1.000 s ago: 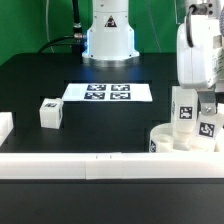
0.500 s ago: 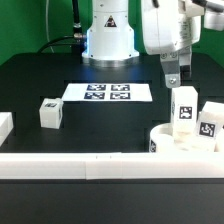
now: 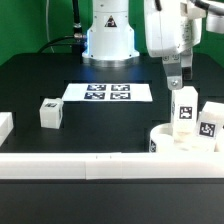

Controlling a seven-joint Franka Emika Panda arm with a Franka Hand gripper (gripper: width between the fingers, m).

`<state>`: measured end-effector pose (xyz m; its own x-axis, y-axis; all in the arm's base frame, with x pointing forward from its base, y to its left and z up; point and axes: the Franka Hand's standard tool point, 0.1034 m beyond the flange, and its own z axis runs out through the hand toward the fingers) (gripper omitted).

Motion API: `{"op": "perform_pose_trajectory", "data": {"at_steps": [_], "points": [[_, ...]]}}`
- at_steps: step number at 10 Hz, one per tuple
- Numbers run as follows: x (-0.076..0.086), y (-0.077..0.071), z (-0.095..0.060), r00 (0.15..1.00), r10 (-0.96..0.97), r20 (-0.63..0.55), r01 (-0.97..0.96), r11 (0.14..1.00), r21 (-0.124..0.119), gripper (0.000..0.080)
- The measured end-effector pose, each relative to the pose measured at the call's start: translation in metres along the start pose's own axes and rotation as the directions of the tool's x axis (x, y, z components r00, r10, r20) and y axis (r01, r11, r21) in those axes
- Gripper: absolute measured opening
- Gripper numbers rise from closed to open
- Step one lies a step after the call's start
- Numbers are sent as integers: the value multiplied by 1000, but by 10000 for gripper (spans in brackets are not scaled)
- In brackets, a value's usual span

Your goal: Assemble stool

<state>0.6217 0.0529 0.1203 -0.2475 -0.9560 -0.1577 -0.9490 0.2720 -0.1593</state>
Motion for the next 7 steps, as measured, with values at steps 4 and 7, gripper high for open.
{"op": "perform_pose_trajectory", "data": {"at_steps": [4, 7], "points": [[46, 1, -17, 990, -142, -21, 142, 990, -1, 649], [44, 2, -15, 985, -169, -21, 169, 986, -6, 649]]}}
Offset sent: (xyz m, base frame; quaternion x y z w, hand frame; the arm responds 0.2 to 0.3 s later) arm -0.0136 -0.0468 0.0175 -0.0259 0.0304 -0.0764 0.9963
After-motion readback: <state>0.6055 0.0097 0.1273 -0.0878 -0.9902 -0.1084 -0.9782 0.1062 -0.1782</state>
